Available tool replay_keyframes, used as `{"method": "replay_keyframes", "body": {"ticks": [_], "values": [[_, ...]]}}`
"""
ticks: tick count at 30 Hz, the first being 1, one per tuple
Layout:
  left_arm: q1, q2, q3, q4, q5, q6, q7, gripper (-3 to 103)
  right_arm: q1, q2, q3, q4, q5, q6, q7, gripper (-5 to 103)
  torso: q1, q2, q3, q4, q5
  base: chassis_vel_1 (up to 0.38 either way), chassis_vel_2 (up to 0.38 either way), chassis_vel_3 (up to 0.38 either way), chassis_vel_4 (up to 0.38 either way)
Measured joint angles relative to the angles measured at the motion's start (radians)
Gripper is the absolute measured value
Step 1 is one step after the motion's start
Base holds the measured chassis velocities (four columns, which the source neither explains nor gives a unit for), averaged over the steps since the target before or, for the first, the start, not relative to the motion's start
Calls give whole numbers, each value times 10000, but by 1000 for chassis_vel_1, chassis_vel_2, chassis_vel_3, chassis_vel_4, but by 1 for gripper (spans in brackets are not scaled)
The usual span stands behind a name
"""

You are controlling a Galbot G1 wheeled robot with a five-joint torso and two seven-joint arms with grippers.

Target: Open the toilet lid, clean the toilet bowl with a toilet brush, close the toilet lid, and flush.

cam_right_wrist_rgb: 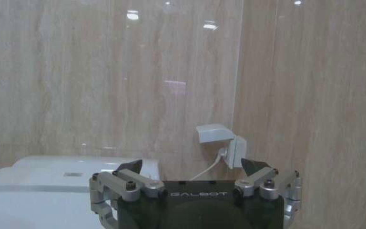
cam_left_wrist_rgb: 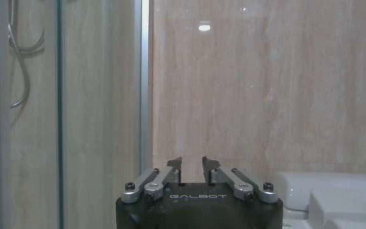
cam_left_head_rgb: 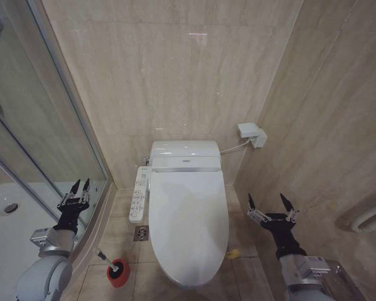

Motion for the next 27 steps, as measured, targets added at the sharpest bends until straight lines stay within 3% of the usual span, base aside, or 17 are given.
{"method": "replay_keyframes", "body": {"ticks": [1,2,9,10,17,27], "values": [[0,4,-4,17,0,-41,23,38,0,0,0,1,0,0,0,100,0,0,0,0,0,0,0,0,0],[-14,4,0,38,-7,-51,11,11,0,0,0,0,0,0,0,100,0,0,0,1,0,0,0,0,0],[-301,62,128,437,-21,-88,-46,11,0,0,0,0,0,0,0,100,0,0,0,0,0,0,0,0,0],[-385,75,176,555,-15,-116,-46,0,0,0,0,0,0,0,0,100,0,0,0,1,0,0,0,0,0],[-1024,204,455,1365,6,-287,4,0,0,0,0,0,0,0,0,100,0,0,0,0,-1,0,0,0,0],[-3127,623,1308,3066,-138,-316,258,0,0,0,0,0,0,0,0,100,0,0,0,-2,0,0,0,0,0]]}}
